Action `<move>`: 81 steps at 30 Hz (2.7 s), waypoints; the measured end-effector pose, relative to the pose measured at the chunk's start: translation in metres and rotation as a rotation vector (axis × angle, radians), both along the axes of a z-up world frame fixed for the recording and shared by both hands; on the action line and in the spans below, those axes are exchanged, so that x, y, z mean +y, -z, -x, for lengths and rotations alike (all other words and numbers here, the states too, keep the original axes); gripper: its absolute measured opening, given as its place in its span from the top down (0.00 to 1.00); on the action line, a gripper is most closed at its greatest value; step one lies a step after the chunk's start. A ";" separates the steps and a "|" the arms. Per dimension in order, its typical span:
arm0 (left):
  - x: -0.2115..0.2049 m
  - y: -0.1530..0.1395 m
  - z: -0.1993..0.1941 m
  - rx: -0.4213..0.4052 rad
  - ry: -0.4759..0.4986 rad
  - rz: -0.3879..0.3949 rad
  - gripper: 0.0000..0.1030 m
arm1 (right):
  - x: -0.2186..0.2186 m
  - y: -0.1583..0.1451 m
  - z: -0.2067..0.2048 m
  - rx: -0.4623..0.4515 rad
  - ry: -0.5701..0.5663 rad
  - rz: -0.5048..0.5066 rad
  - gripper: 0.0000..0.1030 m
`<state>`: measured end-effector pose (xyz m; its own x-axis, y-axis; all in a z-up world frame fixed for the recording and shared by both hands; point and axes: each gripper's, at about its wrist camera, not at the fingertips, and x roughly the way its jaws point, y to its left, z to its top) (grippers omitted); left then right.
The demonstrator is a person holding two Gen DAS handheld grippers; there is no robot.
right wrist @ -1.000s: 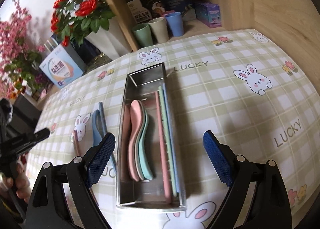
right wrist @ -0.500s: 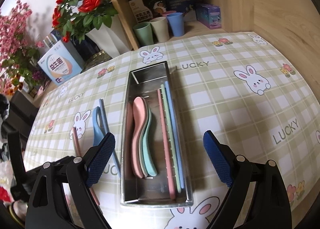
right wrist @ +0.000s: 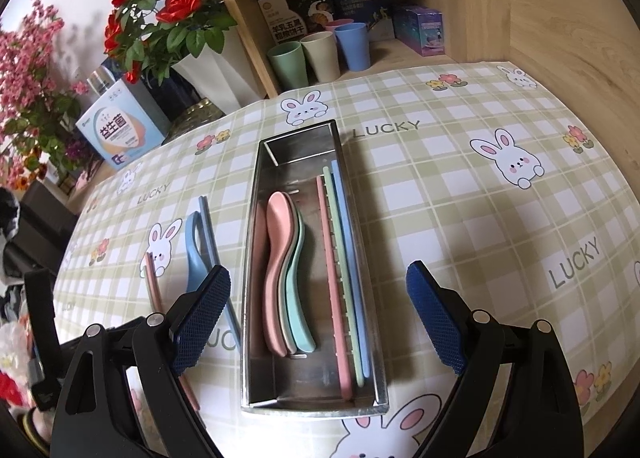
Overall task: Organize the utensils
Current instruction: 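Reach the left gripper to the mint green chopstick and close on it, then grasp the blue chopstick beside the blue spoon with the right gripper while the left gripper holds the green chopstick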
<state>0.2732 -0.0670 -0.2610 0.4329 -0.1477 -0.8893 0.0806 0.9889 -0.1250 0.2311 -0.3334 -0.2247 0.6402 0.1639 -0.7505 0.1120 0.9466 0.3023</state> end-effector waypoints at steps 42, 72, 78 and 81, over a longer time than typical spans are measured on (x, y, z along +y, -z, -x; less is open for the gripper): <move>0.064 0.002 0.005 -0.015 -0.101 -0.102 0.94 | 0.058 -0.004 -0.010 -0.008 -0.266 0.037 0.39; 0.113 0.008 0.029 -0.082 -0.005 0.129 0.93 | 0.161 0.044 -0.059 0.346 -0.339 0.136 0.85; 0.117 0.009 0.031 -0.082 -0.007 0.151 0.93 | 0.184 0.054 -0.061 0.401 -0.318 -0.073 0.85; 0.119 0.009 0.031 -0.079 -0.011 0.162 0.93 | 0.196 0.056 -0.064 0.421 -0.324 -0.178 0.85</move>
<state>0.2425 0.0523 -0.2703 0.5031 -0.2815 -0.8171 0.0863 0.9571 -0.2766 0.2956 -0.1377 -0.2811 0.1870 0.4498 -0.8733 -0.0304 0.8912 0.4526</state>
